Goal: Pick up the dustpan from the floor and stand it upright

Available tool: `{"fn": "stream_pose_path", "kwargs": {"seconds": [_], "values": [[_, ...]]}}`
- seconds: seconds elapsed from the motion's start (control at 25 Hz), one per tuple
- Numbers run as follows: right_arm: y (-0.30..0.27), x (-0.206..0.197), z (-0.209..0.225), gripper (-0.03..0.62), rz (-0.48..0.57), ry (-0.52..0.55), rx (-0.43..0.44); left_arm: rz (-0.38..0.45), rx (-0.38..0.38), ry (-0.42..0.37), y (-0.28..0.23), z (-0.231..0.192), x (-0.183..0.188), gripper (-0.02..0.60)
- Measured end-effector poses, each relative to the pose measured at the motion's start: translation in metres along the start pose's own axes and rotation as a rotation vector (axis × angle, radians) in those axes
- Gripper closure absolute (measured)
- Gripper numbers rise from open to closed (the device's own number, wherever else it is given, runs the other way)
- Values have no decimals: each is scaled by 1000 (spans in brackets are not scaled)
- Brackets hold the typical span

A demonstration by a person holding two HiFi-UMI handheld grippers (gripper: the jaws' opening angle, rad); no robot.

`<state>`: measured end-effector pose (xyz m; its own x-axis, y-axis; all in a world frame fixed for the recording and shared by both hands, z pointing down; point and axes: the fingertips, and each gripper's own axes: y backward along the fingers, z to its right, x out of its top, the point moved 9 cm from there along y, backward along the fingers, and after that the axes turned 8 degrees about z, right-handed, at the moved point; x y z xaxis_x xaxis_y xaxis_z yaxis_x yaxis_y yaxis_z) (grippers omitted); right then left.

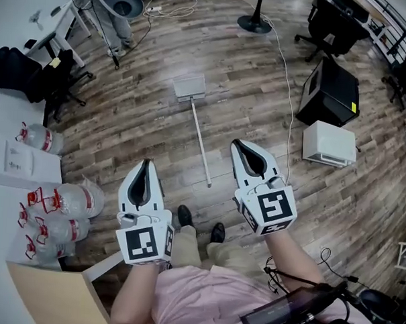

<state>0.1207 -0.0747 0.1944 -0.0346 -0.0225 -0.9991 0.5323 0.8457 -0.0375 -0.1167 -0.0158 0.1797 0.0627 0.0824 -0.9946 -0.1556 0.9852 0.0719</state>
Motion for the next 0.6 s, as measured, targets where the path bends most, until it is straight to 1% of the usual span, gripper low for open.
{"fn": "stream_pose_path", "kwargs": {"seconds": [0.12, 0.2, 0.32, 0.6], "values": [[-15, -20, 6, 583, -5, -2, -7, -7, -18, 3, -18, -7, -23, 572], [-22, -38, 8, 583, -17, -9, -20, -7, -48, 4, -26, -8, -42, 572], [-33, -68, 6, 582, -44, -14, -31, -20, -92, -19, -36, -9, -71, 572], [-35, -146, -1, 577, -121, -20, -28, -72, -117, -1, -40, 1, -140, 572]]}}
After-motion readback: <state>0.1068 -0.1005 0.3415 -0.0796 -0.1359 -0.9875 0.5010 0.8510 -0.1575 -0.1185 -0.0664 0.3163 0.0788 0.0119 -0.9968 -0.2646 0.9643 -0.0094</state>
